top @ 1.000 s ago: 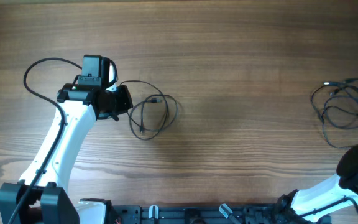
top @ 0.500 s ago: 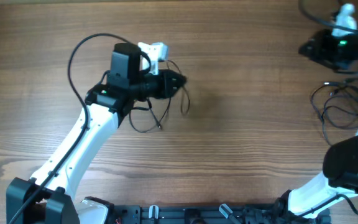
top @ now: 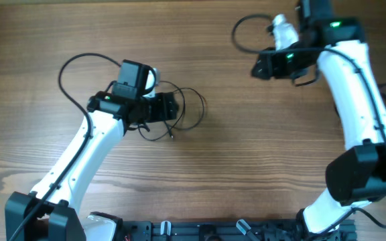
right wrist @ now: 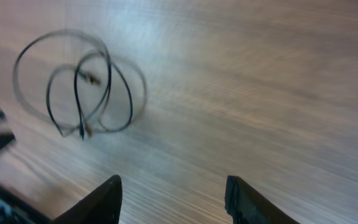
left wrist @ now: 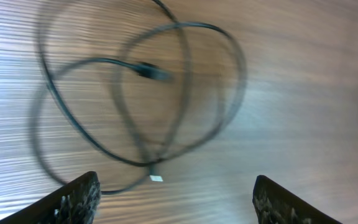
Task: Untangle cables
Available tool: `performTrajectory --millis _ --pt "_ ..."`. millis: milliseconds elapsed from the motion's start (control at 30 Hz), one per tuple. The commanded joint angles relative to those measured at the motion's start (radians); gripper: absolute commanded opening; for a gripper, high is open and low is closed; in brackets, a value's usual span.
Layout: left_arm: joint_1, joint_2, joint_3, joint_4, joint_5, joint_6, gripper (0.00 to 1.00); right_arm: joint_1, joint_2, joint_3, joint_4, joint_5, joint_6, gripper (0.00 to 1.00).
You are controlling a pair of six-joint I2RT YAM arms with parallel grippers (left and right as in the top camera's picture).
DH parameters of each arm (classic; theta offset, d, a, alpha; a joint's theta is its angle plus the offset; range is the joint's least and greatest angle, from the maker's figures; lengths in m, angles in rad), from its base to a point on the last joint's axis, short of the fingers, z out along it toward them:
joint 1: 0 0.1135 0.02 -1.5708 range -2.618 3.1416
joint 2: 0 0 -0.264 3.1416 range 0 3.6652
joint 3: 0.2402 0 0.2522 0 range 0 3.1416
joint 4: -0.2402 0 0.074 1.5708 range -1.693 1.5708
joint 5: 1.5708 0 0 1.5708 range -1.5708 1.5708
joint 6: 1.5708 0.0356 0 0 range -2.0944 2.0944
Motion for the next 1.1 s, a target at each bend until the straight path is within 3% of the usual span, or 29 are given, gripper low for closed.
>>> performTrajectory --millis 0,267,433,600,667,1067 --pt "0.051 0.006 0.001 -0.006 -0.093 -0.006 0.80 0.082 0.021 -0.102 0.066 0.017 0.020 0.56" --pt "0.095 0.006 0.001 -0.013 -0.139 -0.007 0.80 0.255 0.021 -0.273 0.261 0.018 0.108 0.56" --pt "0.177 0.006 0.001 -0.061 -0.214 -0.113 0.83 0.352 0.026 -0.334 0.407 0.017 0.216 0.56" --pt "0.311 0.006 0.001 -0.115 -0.211 -0.187 0.86 0.459 0.038 -0.340 0.496 0.018 0.210 0.56" --pt "0.363 0.006 0.001 -0.134 -0.209 -0.190 1.00 0.496 0.040 -0.340 0.536 0.026 0.207 0.56" --pt "0.511 0.005 0.001 -0.177 -0.218 -0.181 1.00 0.671 0.134 -0.340 0.722 0.164 0.159 0.59"
